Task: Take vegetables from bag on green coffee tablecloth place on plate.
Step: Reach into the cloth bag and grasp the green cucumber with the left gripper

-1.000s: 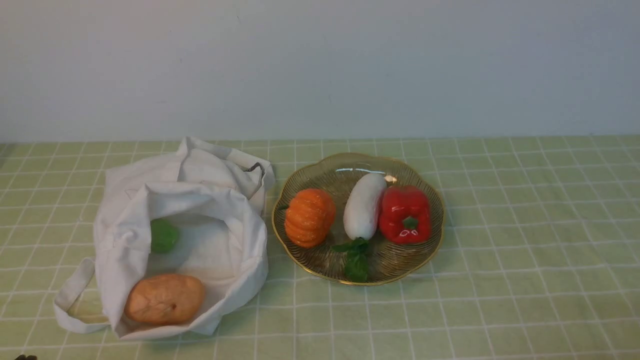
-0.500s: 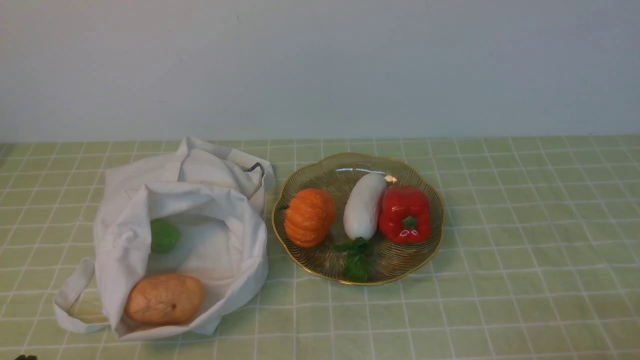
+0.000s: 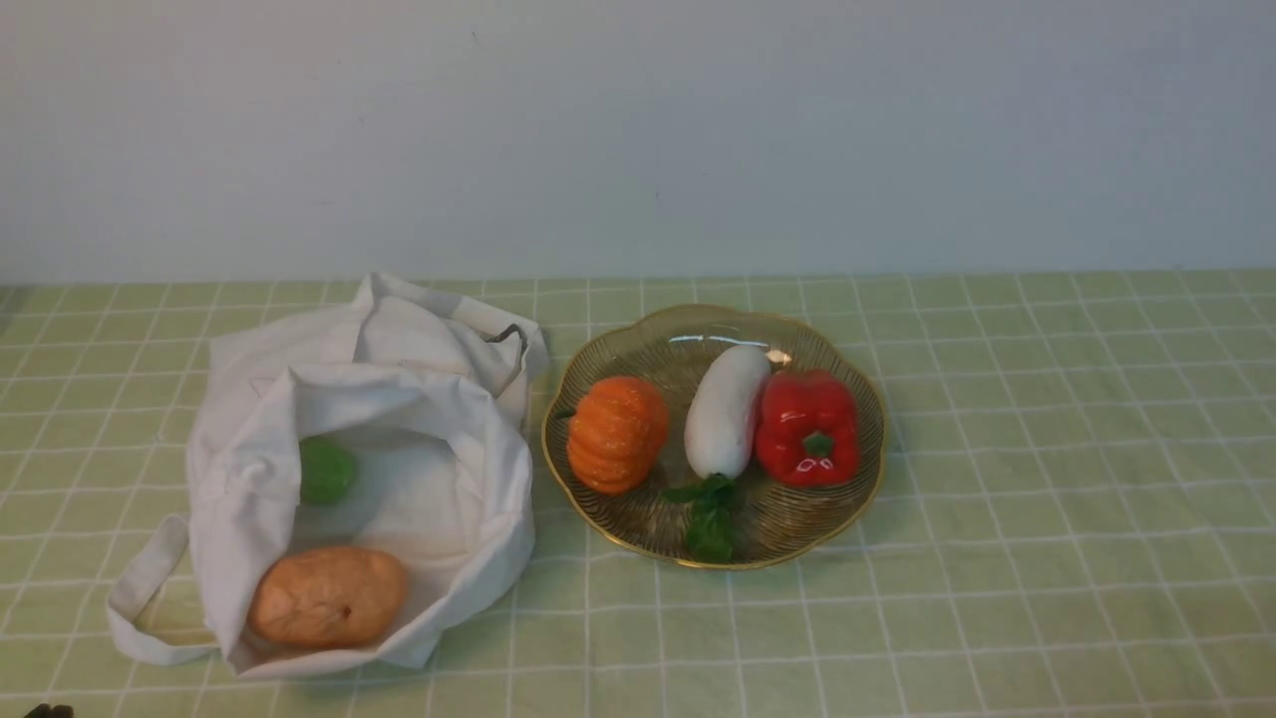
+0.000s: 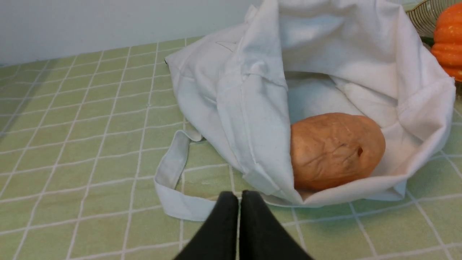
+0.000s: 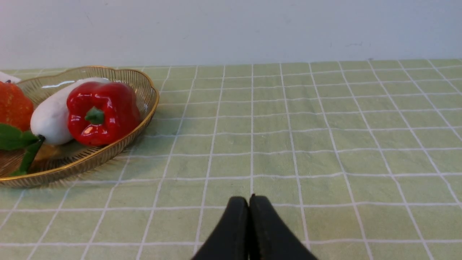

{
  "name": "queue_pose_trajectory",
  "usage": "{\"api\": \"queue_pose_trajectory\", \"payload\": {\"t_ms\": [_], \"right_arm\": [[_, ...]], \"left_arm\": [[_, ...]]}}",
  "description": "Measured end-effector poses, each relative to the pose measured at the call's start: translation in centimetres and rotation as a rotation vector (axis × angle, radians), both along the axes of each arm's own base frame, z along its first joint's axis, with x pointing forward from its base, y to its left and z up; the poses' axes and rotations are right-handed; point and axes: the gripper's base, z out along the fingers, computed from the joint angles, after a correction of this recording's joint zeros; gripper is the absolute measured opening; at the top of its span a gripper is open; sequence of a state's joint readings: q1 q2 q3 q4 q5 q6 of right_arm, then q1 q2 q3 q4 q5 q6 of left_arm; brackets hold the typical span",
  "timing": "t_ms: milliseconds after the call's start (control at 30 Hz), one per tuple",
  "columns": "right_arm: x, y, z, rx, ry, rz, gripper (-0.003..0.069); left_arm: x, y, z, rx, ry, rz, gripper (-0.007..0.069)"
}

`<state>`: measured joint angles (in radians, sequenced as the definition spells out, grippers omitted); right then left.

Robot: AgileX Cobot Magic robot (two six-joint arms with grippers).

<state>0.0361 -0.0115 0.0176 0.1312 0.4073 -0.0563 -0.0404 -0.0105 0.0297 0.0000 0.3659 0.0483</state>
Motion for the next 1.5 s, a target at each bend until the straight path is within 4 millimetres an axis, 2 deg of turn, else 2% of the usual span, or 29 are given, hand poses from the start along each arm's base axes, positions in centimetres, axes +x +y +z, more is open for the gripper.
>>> {"api": "queue_pose_trajectory", "payload": {"t_ms": [33, 67, 100, 200, 233, 300, 400, 733, 767, 833, 900, 967, 1033, 1067, 1100, 1133, 1167, 1200, 1300, 1333, 1367, 1500], "right_arm": [[0.0, 0.0, 0.0, 0.000, 0.000, 0.000, -0.0015], [0.0, 0.0, 0.0, 0.000, 0.000, 0.000, -0.0015], [0.0, 0.0, 0.0, 0.000, 0.000, 0.000, -0.0015], [0.0, 0.0, 0.0, 0.000, 0.000, 0.000, -0.0015], [0.0, 0.0, 0.0, 0.000, 0.000, 0.000, -0.0015], [0.0, 0.0, 0.0, 0.000, 0.000, 0.000, -0.0015], [0.0, 0.0, 0.0, 0.000, 0.000, 0.000, -0.0015], [0.0, 0.0, 0.0, 0.000, 0.000, 0.000, -0.0015], [0.0, 0.0, 0.0, 0.000, 0.000, 0.000, -0.0015], [0.0, 0.0, 0.0, 0.000, 0.000, 0.000, -0.0015], [0.0, 0.0, 0.0, 0.000, 0.000, 0.000, -0.0015], [0.0, 0.0, 0.0, 0.000, 0.000, 0.000, -0.0015], [0.0, 0.0, 0.0, 0.000, 0.000, 0.000, -0.0015], [0.0, 0.0, 0.0, 0.000, 0.000, 0.000, -0.0015], [0.0, 0.0, 0.0, 0.000, 0.000, 0.000, -0.0015], [0.0, 0.0, 0.0, 0.000, 0.000, 0.000, -0.0015], [0.0, 0.0, 0.0, 0.000, 0.000, 0.000, -0.0015], [0.0, 0.0, 0.0, 0.000, 0.000, 0.000, -0.0015], [0.0, 0.0, 0.0, 0.000, 0.000, 0.000, -0.0015], [0.0, 0.0, 0.0, 0.000, 0.000, 0.000, -0.0015], [0.0, 0.0, 0.0, 0.000, 0.000, 0.000, -0.0015], [0.0, 0.0, 0.0, 0.000, 0.000, 0.000, -0.0015]], "left_arm": [[0.0, 0.0, 0.0, -0.004, 0.000, 0.001, -0.0005], [0.0, -0.2, 0.0, -0.133, 0.006, 0.014, -0.0005], [0.0, -0.3, 0.0, -0.153, 0.007, 0.015, -0.0005], [-0.1, -1.2, 0.2, -0.649, 0.045, 0.054, -0.0005], [-0.1, -1.3, 0.3, -0.678, 0.048, 0.056, -0.0005], [-0.1, -1.9, 0.7, -1.021, 0.085, 0.074, -0.0005], [-0.1, -2.2, 1.0, -1.177, 0.099, 0.072, -0.0005], [0.1, -1.7, 2.3, -1.172, -0.039, 0.057, -0.0005], [-0.1, -1.8, 3.5, -1.132, -0.064, 0.022, -0.0005], [-0.6, -2.0, 7.2, -1.046, -0.134, -0.059, -0.0005], [-0.8, -2.4, 10.1, -0.953, -0.130, -0.122, -0.0005], [-0.5, -2.8, 11.4, -0.904, -0.093, -0.151, -0.0005], [1.3, -3.8, 13.3, -0.788, 0.098, -0.213, -0.0005], [1.4, -4.0, 13.3, -0.776, 0.133, -0.226, -0.0005], [2.6, -4.4, 14.0, -0.710, 0.250, -0.260, -0.0005], [4.4, -4.8, 13.9, -0.652, 0.402, -0.277, -0.0005], [4.5, -4.9, 14.0, -0.630, 0.429, -0.291, -0.0005], [6.8, -5.2, 13.4, -0.548, 0.608, -0.319, -0.0005], [11.2, -5.4, 11.9, -0.438, 0.838, -0.378, -0.0005], [12.8, -5.5, 11.2, -0.425, 0.891, -0.385, -0.0005], [13.1, -5.5, 11.1, -0.419, 0.893, -0.390, -0.0005], [17.0, -5.7, 8.5, -0.388, 0.969, -0.372, -0.0005]]}}
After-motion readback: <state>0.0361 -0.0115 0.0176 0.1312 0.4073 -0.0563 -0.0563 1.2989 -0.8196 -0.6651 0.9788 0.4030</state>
